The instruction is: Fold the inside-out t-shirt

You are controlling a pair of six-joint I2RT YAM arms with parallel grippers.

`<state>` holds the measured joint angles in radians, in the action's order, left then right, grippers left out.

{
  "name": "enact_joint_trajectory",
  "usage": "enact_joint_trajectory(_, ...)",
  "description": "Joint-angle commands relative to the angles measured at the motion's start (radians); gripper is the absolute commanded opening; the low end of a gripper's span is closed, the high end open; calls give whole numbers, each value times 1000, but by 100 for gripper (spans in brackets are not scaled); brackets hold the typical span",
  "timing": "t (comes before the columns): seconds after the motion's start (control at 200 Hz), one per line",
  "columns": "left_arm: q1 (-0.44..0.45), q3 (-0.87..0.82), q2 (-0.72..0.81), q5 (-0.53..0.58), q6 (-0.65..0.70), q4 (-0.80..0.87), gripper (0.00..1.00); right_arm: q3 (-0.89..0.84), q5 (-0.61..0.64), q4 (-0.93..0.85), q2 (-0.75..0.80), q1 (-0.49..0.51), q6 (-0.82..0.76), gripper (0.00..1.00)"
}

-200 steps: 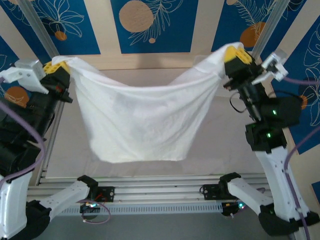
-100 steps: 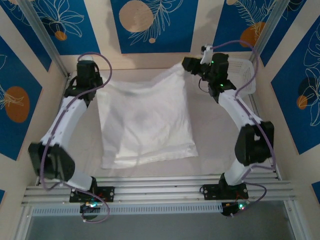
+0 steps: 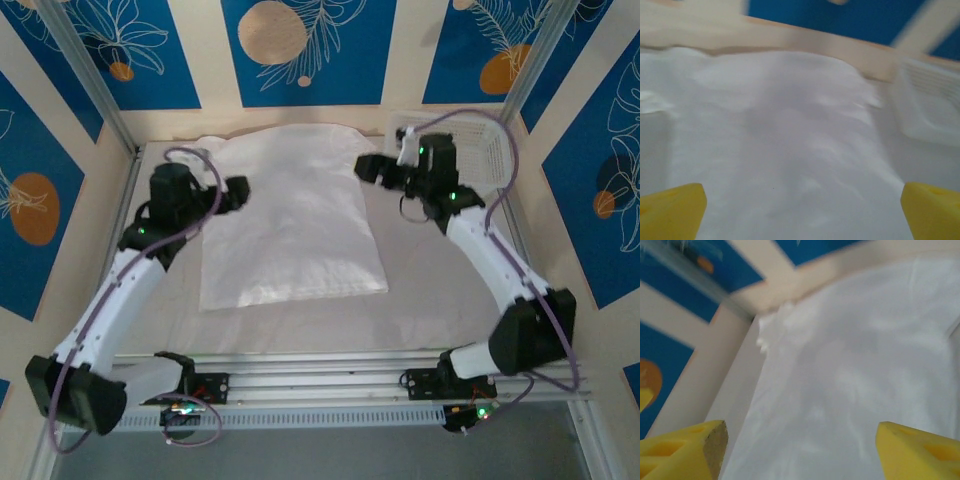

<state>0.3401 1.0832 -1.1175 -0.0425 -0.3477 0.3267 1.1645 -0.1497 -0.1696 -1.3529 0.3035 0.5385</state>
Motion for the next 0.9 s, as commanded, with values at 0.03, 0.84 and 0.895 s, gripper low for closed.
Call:
enact_joint_trajectory(0.03, 197, -128, 27, -148, 169, -19, 99, -260, 149, -66, 82, 85, 102, 77)
enact_joint_trajectory(0.84, 430, -374, 48, -24, 609, -216, 99, -528, 271, -164, -4, 171, 547, 64)
enact_joint_trajectory(0.895, 430, -382, 47, -26, 601, -223, 99, -534, 271, -146, -5, 166, 552, 54)
